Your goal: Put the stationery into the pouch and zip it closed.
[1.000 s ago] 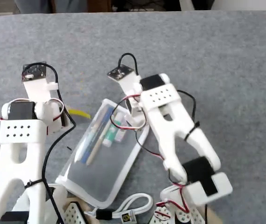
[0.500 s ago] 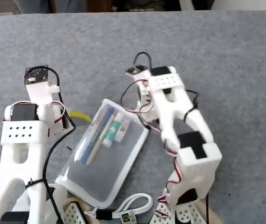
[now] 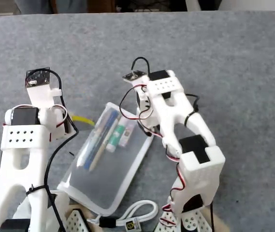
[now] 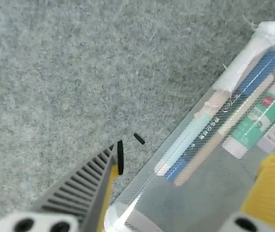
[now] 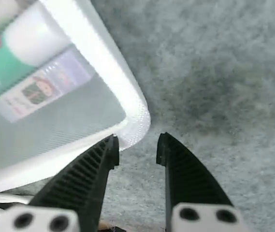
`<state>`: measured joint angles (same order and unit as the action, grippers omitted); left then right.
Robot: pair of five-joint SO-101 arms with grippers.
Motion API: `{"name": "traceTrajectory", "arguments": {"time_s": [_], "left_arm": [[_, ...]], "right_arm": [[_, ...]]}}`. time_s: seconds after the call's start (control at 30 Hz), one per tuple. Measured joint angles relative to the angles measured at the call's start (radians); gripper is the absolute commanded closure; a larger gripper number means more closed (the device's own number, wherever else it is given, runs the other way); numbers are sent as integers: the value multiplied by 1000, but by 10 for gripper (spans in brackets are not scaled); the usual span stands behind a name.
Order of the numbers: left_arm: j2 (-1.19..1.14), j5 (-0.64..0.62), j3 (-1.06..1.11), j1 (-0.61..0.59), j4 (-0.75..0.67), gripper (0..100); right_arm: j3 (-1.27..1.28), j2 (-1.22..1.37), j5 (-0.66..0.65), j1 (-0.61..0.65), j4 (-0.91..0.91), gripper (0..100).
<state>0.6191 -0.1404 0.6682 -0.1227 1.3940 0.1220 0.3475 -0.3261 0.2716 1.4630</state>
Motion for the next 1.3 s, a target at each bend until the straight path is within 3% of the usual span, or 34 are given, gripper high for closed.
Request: {"name": "traceTrajectory", "arguments": {"time_s": [0.43, 0.77, 0.97, 1.3], "left_arm": [[0, 0, 0, 0, -18, 574], [0, 0, 0, 0, -18, 575], [0, 0, 0, 0, -18, 574], [0, 0, 0, 0, -18, 574]], "right_arm": [[0, 5, 0, 25, -69, 853], [-100, 167, -2, 26, -75, 859], [-121, 184, -2, 25, -75, 982], [-127, 184, -2, 21, -75, 986]]}}
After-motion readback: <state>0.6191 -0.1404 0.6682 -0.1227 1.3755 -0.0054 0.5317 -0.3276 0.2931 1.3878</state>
